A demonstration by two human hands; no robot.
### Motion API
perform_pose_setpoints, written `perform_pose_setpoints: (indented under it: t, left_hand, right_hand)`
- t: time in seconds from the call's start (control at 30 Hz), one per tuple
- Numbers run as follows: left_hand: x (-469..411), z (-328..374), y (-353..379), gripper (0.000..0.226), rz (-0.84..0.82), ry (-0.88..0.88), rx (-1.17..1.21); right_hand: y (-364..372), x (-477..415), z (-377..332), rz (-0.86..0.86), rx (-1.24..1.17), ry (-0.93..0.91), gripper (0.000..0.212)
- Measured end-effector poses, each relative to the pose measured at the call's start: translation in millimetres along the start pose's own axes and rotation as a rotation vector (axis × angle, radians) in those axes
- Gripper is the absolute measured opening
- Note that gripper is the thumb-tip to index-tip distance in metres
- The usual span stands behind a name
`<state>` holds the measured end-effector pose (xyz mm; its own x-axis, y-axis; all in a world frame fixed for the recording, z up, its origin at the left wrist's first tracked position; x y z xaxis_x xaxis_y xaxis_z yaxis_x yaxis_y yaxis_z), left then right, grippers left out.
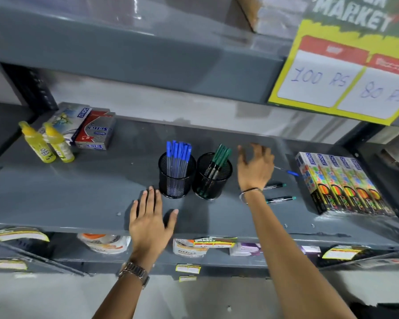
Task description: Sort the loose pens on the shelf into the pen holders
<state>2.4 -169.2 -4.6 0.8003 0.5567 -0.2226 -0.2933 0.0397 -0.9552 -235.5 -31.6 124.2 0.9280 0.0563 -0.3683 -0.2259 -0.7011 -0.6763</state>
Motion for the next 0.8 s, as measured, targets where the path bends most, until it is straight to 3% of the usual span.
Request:
perform_pose_setpoints:
  t: [0.2,0.47,0.67,0.8]
  left_hand:
    - [-0.4,0.3,-0.1,0.071,0.038,-0.004,-0.044]
    - [-0.2,0.9,0.3,0.072,0.061,-0.031,-0.064]
    - [-0.5,0.9,0.5,0.073,0.060,-0.040,-0.068]
    - [-0.3,1.1,0.9,0.073,0.043,-0.043,-0.064]
  right_hand:
    - [-2.0,-49.5,126.5,-0.179,0.357,0.245,0.047]
    - [19.2,-85.6,166.7,-0.385,0.535,0.140,0.035]
    - [22.6,-80.6,160.4,-0.312,0.428,0.096,0.018]
    - [12.8,-75.2,131.0,-0.194,0.117,0.074,0.016]
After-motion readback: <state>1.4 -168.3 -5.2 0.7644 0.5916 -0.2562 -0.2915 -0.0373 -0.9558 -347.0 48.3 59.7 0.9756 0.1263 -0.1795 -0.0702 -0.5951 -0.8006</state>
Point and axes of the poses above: each hand's wrist, its own x-axis away from the middle knuckle, its own y-axis out of the palm, z = x × y, the point moved 8 cm from there along -x, towards the middle knuckle, and after that the axes turned 11 degrees about y, right-handed, at the moved point
